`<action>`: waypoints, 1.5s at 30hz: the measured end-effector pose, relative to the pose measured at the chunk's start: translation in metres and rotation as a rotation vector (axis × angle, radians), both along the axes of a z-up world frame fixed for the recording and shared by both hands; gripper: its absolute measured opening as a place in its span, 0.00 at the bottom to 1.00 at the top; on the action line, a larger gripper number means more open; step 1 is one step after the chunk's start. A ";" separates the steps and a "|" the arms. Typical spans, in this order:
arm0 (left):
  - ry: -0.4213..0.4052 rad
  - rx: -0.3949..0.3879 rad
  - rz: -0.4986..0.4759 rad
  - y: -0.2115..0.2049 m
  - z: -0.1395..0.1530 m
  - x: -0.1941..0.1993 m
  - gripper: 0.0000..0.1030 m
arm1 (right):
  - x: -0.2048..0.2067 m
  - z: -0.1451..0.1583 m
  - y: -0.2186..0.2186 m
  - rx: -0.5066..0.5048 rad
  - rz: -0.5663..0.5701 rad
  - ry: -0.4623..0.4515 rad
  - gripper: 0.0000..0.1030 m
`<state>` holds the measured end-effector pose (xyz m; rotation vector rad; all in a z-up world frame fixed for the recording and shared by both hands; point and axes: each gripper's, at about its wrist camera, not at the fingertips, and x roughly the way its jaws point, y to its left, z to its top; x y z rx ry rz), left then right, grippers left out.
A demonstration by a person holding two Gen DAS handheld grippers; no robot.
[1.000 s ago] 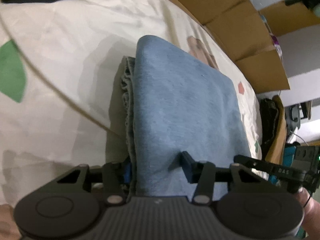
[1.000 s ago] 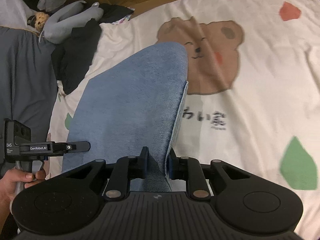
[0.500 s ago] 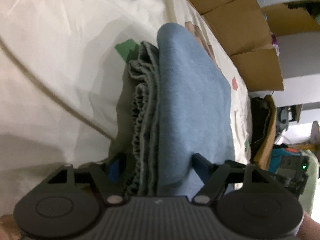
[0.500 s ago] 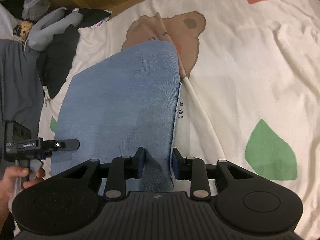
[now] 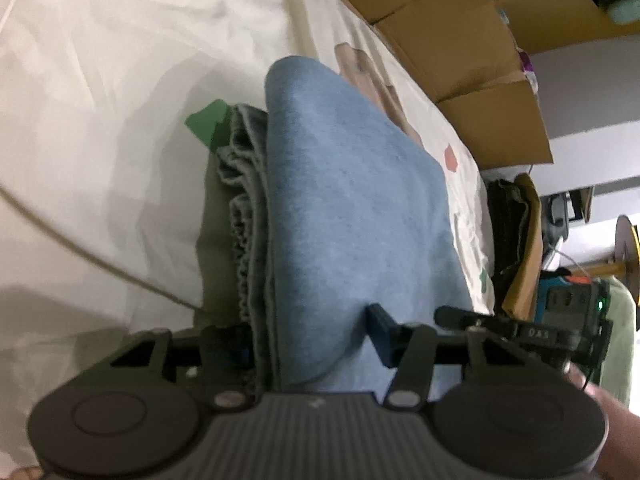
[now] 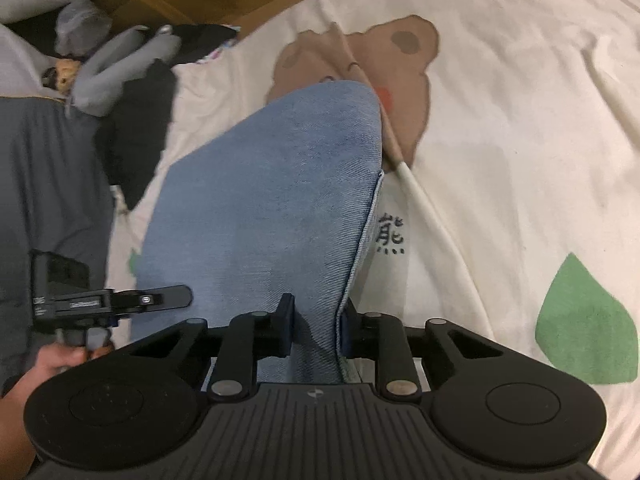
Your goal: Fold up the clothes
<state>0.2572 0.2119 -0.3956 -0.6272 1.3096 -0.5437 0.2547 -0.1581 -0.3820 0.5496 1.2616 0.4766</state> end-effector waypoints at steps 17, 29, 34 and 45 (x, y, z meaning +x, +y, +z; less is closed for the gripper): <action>0.026 0.023 -0.007 -0.017 -0.005 0.008 0.67 | 0.012 -0.026 0.015 0.047 -0.025 0.038 0.41; -0.008 0.120 -0.030 -0.026 0.013 0.003 0.55 | 0.008 -0.002 0.019 0.002 -0.004 -0.007 0.19; -0.014 0.137 -0.027 -0.021 0.023 0.000 0.50 | 0.005 0.012 0.023 -0.022 0.003 -0.016 0.19; -0.025 0.119 -0.003 -0.022 0.042 -0.010 0.43 | 0.000 0.048 0.028 -0.043 0.017 -0.036 0.18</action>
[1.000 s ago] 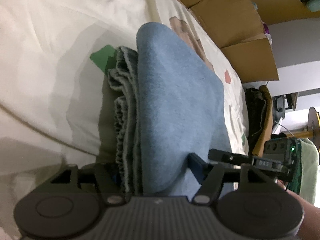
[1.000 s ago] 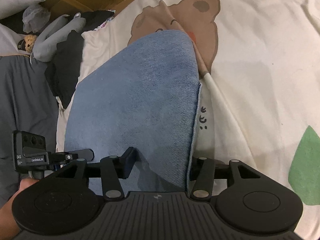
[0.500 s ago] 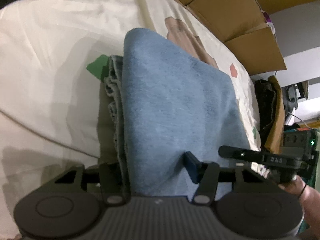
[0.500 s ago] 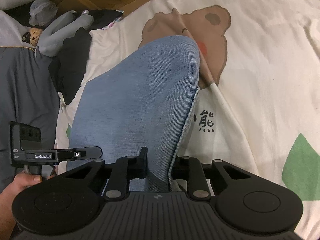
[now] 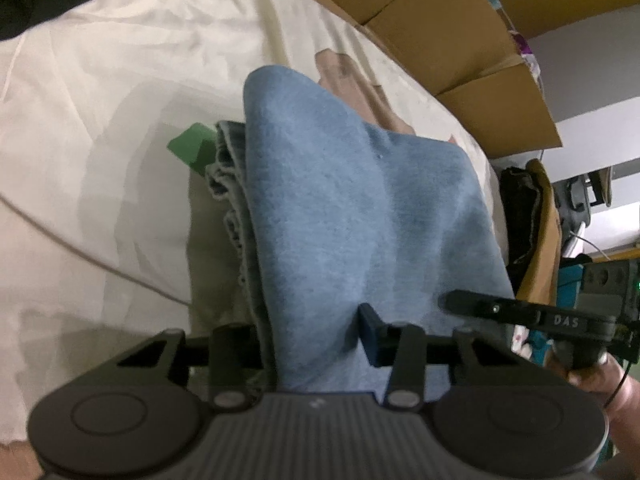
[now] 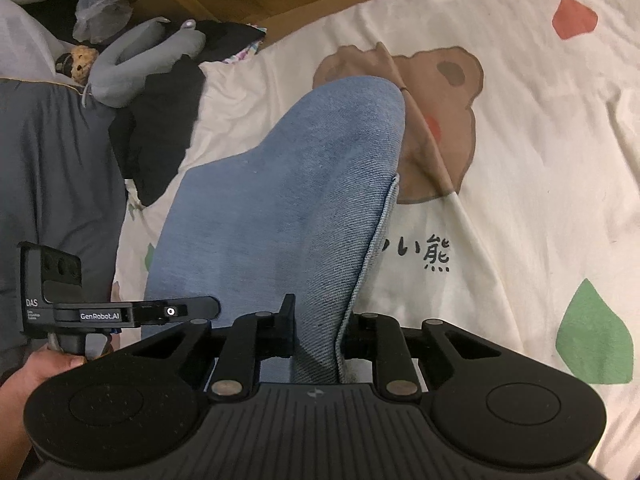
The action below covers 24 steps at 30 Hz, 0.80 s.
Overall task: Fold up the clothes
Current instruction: 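Lift the folded jeans stack off the bed with both tools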
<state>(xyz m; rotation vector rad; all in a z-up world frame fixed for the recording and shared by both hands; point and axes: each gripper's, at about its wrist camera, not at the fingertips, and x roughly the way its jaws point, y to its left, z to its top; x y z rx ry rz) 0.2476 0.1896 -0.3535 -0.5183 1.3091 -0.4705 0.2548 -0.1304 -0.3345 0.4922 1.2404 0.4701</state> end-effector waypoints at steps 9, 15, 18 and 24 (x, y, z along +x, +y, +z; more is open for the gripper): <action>-0.034 -0.010 -0.002 -0.011 0.043 -0.003 0.42 | -0.012 0.048 -0.007 0.008 -0.020 -0.029 0.18; -0.070 -0.016 -0.008 -0.013 0.094 -0.004 0.41 | -0.018 0.101 -0.014 0.017 -0.016 -0.064 0.18; -0.091 -0.009 -0.020 -0.019 0.126 -0.003 0.41 | -0.021 0.131 -0.019 0.026 -0.022 -0.083 0.18; -0.117 0.001 -0.029 -0.030 0.203 -0.010 0.41 | -0.028 0.210 -0.027 0.019 -0.009 -0.129 0.18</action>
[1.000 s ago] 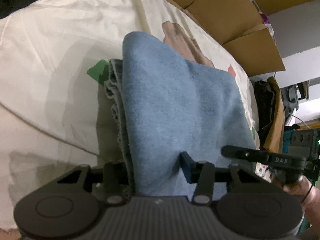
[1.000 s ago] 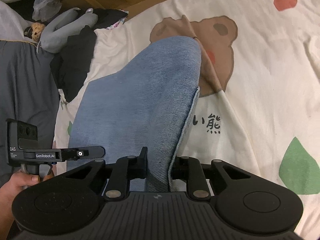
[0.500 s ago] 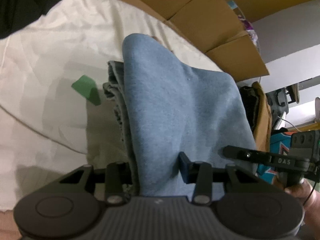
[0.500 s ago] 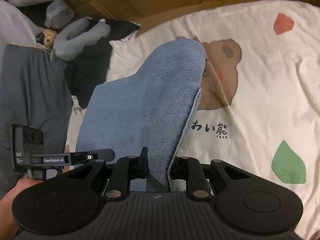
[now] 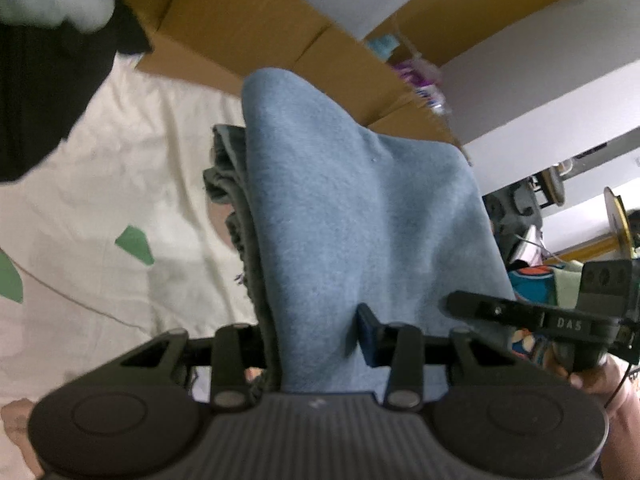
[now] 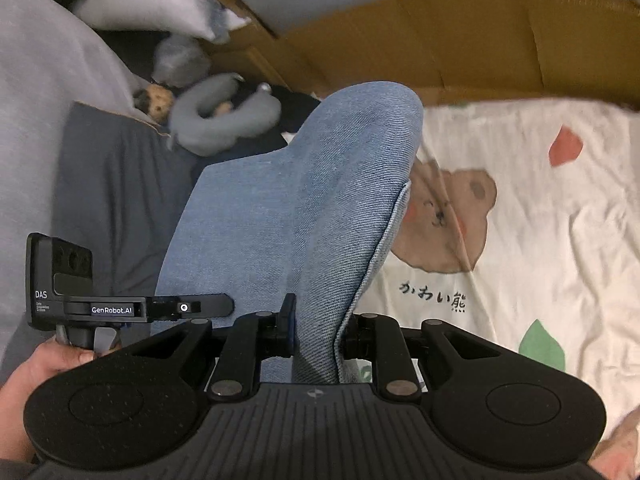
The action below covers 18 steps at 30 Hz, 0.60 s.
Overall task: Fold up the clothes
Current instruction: 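Lift the folded jeans stack off the bed with both tools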
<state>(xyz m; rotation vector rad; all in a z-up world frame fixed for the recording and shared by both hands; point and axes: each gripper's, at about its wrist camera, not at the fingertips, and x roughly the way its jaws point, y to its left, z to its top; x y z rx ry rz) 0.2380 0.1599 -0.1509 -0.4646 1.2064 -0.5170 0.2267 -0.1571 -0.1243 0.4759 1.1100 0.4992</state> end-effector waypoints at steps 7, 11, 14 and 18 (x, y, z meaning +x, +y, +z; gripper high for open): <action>-0.061 0.016 0.006 -0.021 0.080 -0.009 0.40 | -0.014 0.083 -0.012 0.010 -0.010 -0.067 0.18; -0.088 -0.002 -0.014 -0.026 0.108 -0.010 0.40 | -0.018 0.119 -0.023 0.012 -0.016 -0.100 0.18; -0.112 0.000 -0.032 -0.037 0.127 -0.008 0.40 | -0.019 0.140 -0.029 0.002 -0.035 -0.115 0.18; -0.137 -0.009 -0.070 -0.054 0.147 0.002 0.40 | -0.020 0.163 -0.043 -0.011 -0.066 -0.138 0.18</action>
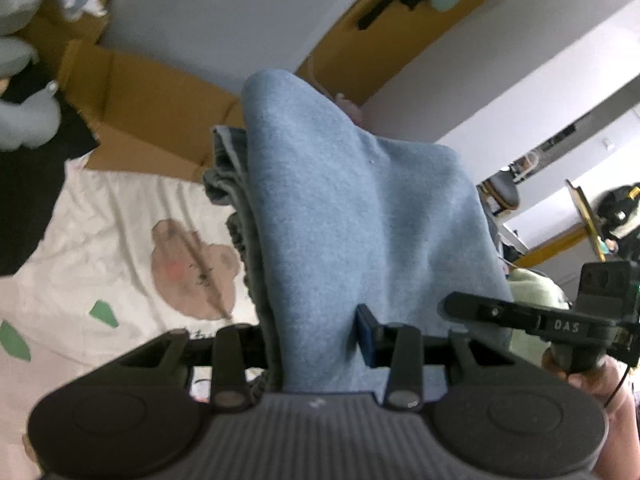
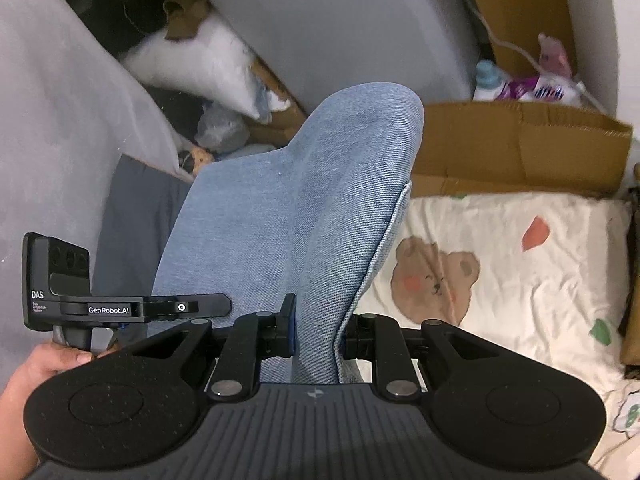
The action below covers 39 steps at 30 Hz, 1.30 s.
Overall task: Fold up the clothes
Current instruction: 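Lift the folded jeans stack off the bed with both tools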
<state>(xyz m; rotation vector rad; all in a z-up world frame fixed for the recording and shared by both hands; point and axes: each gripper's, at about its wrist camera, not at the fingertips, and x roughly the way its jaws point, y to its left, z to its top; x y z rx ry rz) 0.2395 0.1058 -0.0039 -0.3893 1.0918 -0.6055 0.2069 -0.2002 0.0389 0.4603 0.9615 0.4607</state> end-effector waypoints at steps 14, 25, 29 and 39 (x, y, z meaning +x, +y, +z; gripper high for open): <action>-0.046 -0.018 -0.137 -0.102 0.050 0.028 0.40 | -0.012 0.071 -0.090 -0.029 -0.147 -0.041 0.18; -0.013 0.060 -0.182 -0.195 0.038 0.040 0.39 | -0.010 0.057 -0.168 -0.037 -0.193 -0.018 0.18; 0.000 0.062 -0.175 -0.219 0.028 0.046 0.39 | -0.005 0.041 -0.194 -0.031 -0.206 -0.010 0.18; 0.004 0.054 -0.179 -0.284 -0.006 0.051 0.39 | 0.006 0.001 -0.254 -0.027 -0.233 0.011 0.18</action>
